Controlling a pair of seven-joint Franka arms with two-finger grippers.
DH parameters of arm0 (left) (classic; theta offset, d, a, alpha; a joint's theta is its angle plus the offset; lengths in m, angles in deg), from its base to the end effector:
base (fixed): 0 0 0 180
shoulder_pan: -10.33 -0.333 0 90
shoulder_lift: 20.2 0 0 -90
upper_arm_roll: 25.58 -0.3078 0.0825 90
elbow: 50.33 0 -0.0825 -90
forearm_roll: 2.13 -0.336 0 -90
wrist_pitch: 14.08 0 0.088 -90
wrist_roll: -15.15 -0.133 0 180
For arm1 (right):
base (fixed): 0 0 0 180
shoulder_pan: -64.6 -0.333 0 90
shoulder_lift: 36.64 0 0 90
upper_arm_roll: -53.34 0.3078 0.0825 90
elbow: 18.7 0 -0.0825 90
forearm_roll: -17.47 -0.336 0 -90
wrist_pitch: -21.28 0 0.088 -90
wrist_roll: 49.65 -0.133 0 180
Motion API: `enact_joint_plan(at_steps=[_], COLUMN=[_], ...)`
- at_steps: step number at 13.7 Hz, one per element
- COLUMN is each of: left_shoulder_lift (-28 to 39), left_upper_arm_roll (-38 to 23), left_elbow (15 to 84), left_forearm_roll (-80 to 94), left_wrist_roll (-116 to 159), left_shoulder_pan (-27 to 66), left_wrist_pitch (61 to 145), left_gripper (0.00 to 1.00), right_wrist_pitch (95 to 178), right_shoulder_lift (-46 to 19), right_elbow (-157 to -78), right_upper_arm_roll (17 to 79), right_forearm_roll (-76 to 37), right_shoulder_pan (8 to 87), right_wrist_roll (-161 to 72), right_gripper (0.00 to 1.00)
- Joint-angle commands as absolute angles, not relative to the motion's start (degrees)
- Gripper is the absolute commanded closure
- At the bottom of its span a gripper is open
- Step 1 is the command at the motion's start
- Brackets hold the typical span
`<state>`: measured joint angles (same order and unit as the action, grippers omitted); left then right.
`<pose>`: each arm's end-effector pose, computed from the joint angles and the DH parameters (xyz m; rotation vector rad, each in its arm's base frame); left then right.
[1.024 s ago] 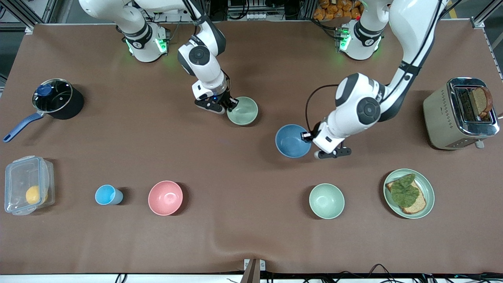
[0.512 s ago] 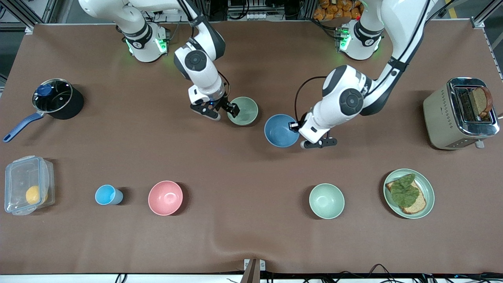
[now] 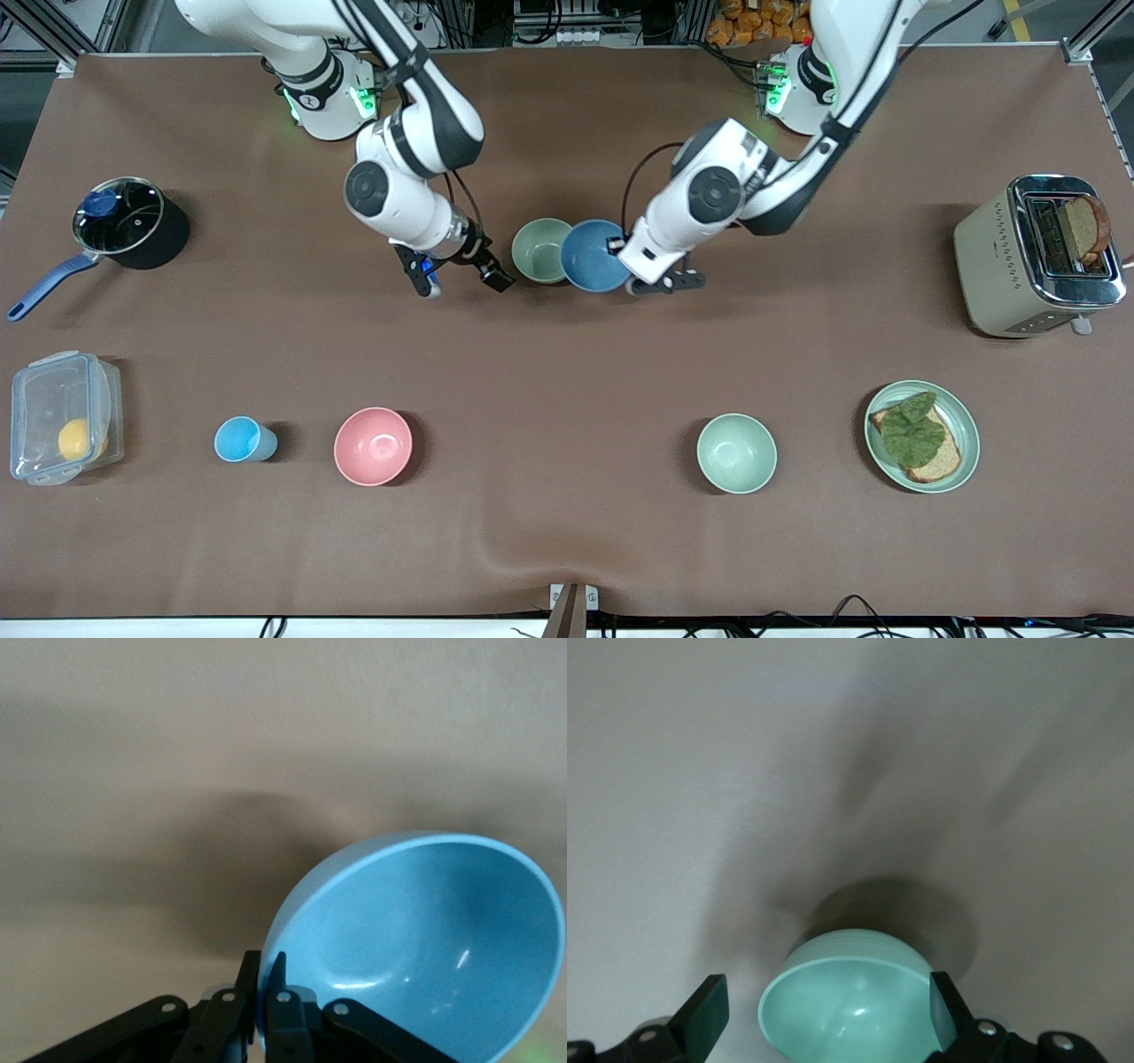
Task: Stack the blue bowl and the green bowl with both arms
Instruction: 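Lift and carry both held bowls toward each other at mid-table, then lower the blue bowl with the left gripper into the green bowl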
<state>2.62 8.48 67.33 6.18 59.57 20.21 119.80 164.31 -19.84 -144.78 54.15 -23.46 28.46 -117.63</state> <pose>0.3979 -0.3806 0.2731 2.9179 0.2101 -0.3916 0.4171 0.3217 0.2544 -2.4043 1.5097 0.4884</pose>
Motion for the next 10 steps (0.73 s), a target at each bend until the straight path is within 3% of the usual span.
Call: enact_joint_plan(at_steps=[1,4,10], left_shoulder_lift=[2.8,4.1,7.8], left_upper_arm_roll=[8.3,8.3,8.1], left_elbow=[67.4,66.0,62.9], left_forearm_roll=[7.3,7.1,6.6], left_wrist_roll=[61.5,63.0,65.3], left_shoulder_pan=[22.0,23.7,26.1], left_wrist_pitch=[120.9,121.7,122.2], left_gripper=[1.0,1.0,1.0], right_wrist_pitch=[164.7,164.2,165.0], right_shoulder_lift=[-17.0,-15.4,-13.5], right_elbow=[-144.9,-145.5,-145.9], right_upper_arm_roll=[54.8,55.0,55.1], right_forearm_roll=[-27.2,-30.1,-43.5], right_shoulder_pan=[30.2,33.9,33.1], right_wrist_roll=[-118.9,-118.5,-112.1], right_gripper=[0.0,0.0,0.0])
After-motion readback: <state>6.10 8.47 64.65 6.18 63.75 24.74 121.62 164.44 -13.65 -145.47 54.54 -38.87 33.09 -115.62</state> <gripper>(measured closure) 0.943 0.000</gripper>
